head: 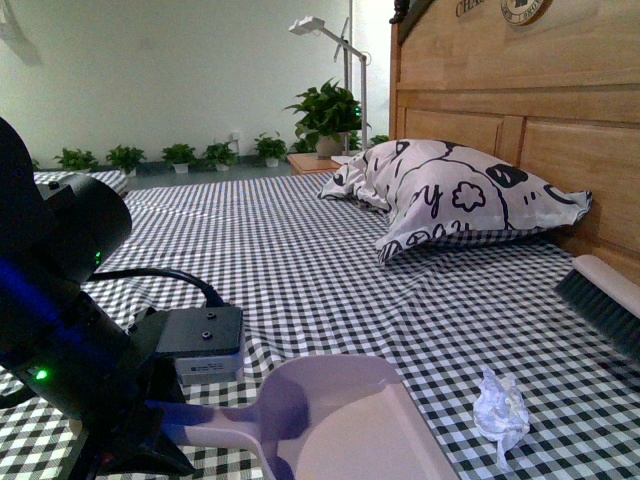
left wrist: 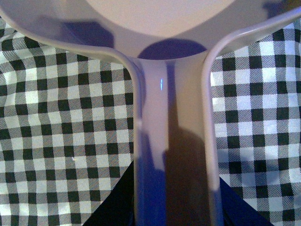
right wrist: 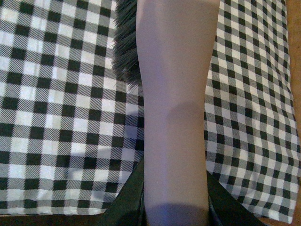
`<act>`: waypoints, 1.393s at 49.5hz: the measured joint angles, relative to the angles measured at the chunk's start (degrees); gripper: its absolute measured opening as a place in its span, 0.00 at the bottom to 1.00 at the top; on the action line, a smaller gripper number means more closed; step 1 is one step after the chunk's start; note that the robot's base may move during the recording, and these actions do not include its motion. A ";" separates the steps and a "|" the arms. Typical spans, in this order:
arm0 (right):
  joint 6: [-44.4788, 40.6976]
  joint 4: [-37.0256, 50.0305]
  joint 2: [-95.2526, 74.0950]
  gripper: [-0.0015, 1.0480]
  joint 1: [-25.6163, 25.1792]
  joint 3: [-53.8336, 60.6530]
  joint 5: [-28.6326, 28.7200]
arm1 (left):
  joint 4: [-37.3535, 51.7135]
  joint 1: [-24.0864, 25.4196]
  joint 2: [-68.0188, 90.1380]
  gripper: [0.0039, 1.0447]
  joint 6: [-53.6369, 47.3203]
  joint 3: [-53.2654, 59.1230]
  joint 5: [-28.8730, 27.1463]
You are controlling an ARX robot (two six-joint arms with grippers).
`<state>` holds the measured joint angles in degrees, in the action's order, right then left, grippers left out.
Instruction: Clean up trash
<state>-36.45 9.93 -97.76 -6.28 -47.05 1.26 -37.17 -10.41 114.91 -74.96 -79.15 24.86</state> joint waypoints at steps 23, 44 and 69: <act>-13.38 9.90 -6.80 0.18 -2.49 5.40 -5.75 | -0.31 -0.33 0.37 0.23 0.04 0.00 0.24; -9.07 -13.27 11.78 0.18 13.64 14.01 7.91 | -0.70 -0.50 0.37 0.23 0.04 0.00 0.26; 9.57 -20.85 16.79 0.18 9.35 0.63 20.13 | 1.09 -0.74 0.39 0.23 0.92 0.00 0.98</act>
<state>-26.87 -10.92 -80.97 3.07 -46.41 21.39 -36.07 -11.16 115.31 -74.04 -79.15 25.85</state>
